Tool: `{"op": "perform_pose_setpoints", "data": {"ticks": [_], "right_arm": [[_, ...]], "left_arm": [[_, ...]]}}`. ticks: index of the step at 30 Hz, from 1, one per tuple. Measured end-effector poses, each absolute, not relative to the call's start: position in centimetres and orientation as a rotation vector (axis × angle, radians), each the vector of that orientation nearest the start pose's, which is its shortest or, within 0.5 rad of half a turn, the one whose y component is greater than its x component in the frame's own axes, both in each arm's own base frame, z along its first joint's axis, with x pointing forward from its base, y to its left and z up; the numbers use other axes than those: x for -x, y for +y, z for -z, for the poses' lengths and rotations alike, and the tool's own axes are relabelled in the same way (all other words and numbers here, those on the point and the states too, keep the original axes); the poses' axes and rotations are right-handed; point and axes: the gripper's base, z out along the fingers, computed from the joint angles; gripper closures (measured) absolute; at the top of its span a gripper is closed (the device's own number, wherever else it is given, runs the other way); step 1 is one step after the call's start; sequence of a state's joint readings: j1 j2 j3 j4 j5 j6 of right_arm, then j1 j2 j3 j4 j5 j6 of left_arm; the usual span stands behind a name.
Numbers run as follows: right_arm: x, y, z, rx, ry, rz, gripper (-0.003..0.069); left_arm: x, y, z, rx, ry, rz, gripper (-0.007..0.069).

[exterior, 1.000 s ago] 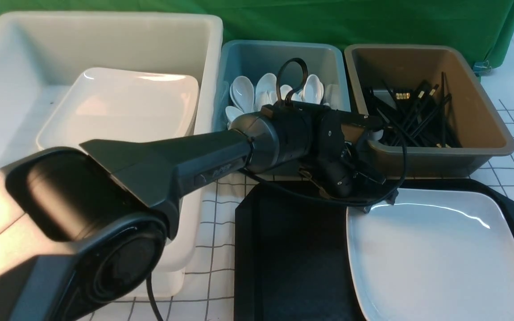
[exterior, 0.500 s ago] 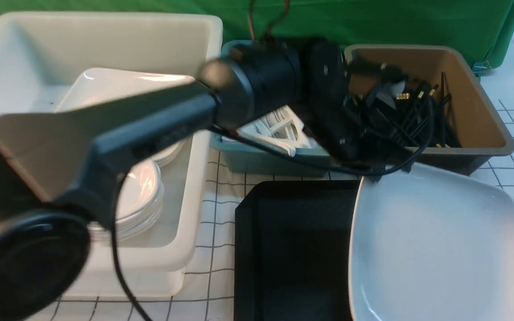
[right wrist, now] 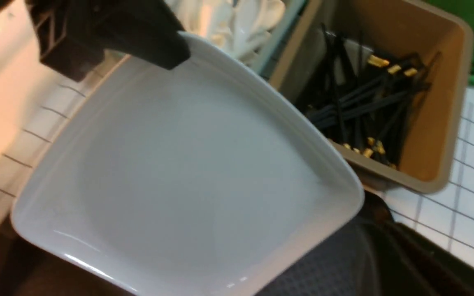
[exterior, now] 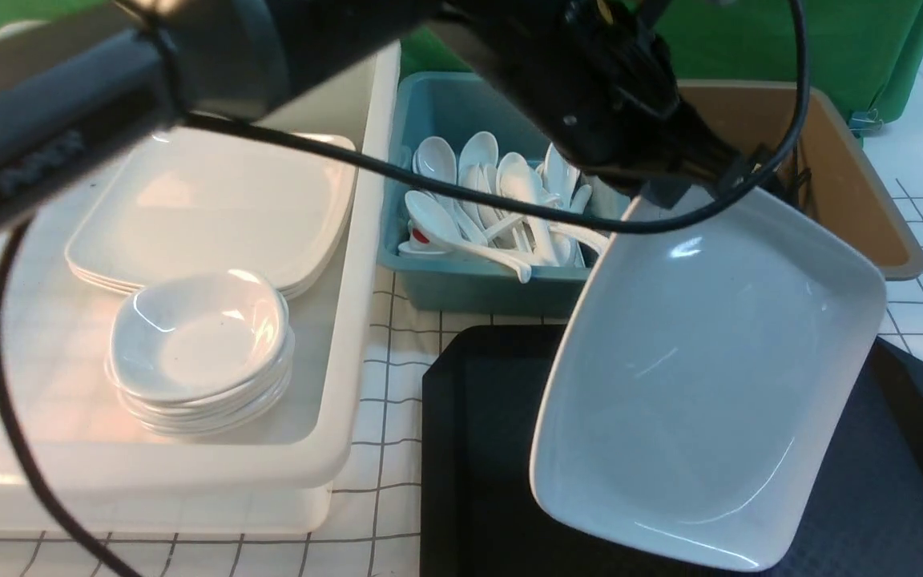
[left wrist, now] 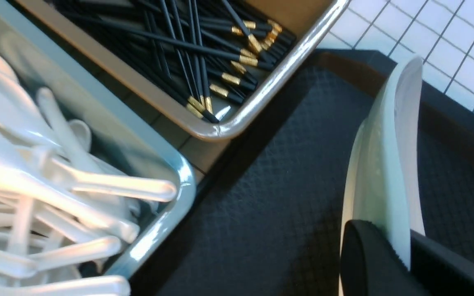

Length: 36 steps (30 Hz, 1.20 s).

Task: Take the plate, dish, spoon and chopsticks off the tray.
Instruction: Use the left arm to put the plate into the large storage box on the left

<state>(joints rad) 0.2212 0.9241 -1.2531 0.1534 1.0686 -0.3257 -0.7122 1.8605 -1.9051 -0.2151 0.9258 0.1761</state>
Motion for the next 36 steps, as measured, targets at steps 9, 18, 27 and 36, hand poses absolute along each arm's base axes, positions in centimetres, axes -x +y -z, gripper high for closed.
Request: {"op": "perform_pose_setpoints", "data": {"ticks": [9, 18, 27, 36], "right_arm": [[-14.3, 5.6, -44.9, 0.62, 2.063, -0.272, 0.0659], [-16.5, 8.9, -47.2, 0.794, 1.923, -0.544, 0.0659], [-18.7, 15.6, -47.7, 1.053, 1.86, -0.675, 0.0659], [-19.4, 19.1, -47.3, 1.149, 1.845, -0.681, 0.0659]], "left_arm": [[-30.3, -25.3, -41.8, -0.887, 2.119, 0.464, 0.0607], [-33.7, -11.0, -46.8, -0.39, 2.092, 0.547, 0.0607], [-34.6, 3.6, -47.2, 0.069, 2.041, 0.531, 0.0607], [-34.7, 12.6, -39.6, 0.534, 1.986, 0.491, 0.0604]]}}
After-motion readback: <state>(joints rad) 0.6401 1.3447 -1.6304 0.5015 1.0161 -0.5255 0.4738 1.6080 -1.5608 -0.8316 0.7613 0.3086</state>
